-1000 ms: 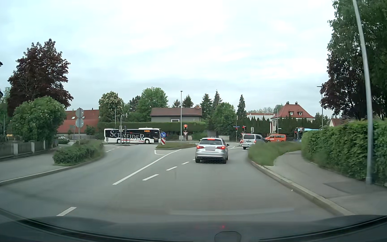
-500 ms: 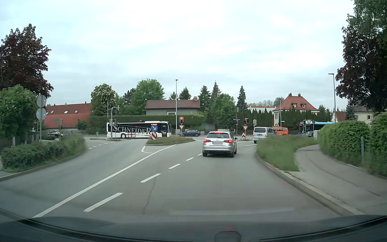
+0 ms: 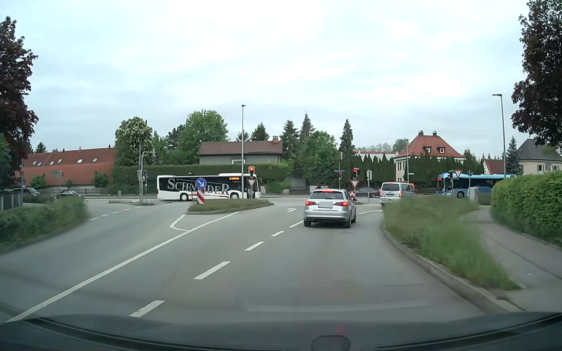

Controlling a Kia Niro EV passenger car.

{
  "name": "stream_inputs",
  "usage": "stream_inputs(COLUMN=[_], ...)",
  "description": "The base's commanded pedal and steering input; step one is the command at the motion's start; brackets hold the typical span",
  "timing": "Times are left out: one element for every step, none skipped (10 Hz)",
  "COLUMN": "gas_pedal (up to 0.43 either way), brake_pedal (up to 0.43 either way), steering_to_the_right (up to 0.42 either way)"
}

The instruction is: Follow the waypoints while adhering to traffic rules and regulations

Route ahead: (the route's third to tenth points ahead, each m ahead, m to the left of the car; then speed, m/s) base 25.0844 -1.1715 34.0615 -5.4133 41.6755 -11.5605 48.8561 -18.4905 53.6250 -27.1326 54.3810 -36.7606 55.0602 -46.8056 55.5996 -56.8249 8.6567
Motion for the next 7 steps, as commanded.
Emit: stream_inputs(gas_pedal=[0.0,0.0,0.0,0.0,0.0,0.0,0.0], brake_pedal=[0.085,0.091,0.122,0.146,0.171,0.189,0.201], steering_to_the_right=[0.028,0.029,0.029,0.031,0.034,0.039,0.043])
